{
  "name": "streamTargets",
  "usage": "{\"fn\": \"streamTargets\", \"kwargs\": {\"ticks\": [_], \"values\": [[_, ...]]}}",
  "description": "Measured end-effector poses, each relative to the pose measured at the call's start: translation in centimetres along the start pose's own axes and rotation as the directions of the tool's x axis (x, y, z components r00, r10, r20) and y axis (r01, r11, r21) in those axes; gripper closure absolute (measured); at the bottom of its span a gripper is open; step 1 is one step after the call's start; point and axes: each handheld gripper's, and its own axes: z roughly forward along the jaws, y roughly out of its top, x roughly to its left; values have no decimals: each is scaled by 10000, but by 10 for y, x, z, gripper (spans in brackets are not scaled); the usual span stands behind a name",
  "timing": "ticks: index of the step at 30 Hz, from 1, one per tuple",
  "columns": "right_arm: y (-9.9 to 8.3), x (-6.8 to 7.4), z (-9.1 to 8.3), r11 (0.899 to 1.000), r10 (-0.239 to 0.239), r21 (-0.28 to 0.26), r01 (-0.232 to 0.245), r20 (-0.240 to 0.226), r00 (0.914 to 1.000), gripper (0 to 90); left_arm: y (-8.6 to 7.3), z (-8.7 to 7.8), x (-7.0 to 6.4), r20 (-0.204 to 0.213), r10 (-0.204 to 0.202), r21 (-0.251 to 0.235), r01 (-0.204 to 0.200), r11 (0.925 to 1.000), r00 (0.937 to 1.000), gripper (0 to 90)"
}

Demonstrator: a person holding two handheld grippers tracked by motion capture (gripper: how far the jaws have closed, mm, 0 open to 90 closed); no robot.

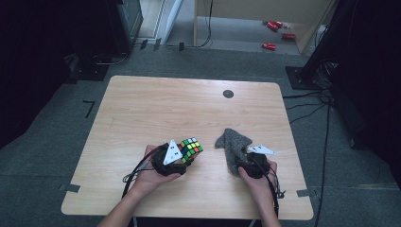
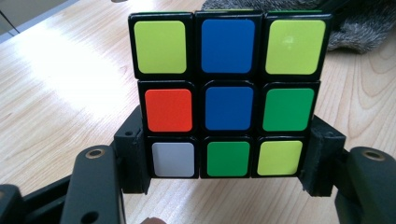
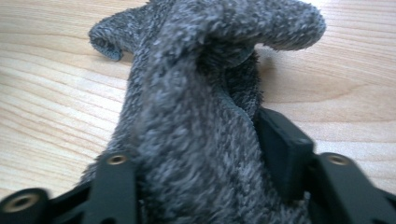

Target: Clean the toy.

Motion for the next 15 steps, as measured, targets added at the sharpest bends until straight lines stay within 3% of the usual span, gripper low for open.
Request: {"fn": "streamTargets", "kwargs": {"ticks": [3, 5, 7, 8, 10, 13, 14, 15], "values": [[0, 1, -2, 9997, -171, -146, 171, 35, 9998, 674, 1, 1, -1, 23, 7, 24, -7, 10000, 10000, 350], [0, 1, -5, 9995, -89, -296, 89, -17, 10000, 700, 1, 2, -3, 112, 50, 90, -51, 9999, 9999, 350], [2, 1, -9, 9983, 228, -532, -254, -474, 9986, 712, 1, 3, -4, 156, 104, 190, -106, 9998, 9998, 350], [2, 1, -9, 9983, 228, -532, -254, -474, 9986, 712, 1, 4, -6, 184, 121, 239, -125, 9996, 9998, 350], [6, 6, -17, 9936, 380, -1023, -486, -1029, 9940, 712, 2, 6, -9, 313, 186, 364, -198, 9991, 9993, 350], [12, 17, -29, 9845, 158, -1686, -475, -1843, 9827, 710, 4, 7, -11, 376, 119, 406, -134, 9991, 9992, 350], [12, 17, -29, 9845, 158, -1686, -475, -1843, 9827, 710, 4, 7, -11, 376, 119, 406, -134, 9991, 9992, 350], [17, 27, -38, 9765, -83, -2112, -420, -2317, 9728, 708, 4, 7, -12, 407, 141, 405, -158, 9991, 9991, 350]]}}
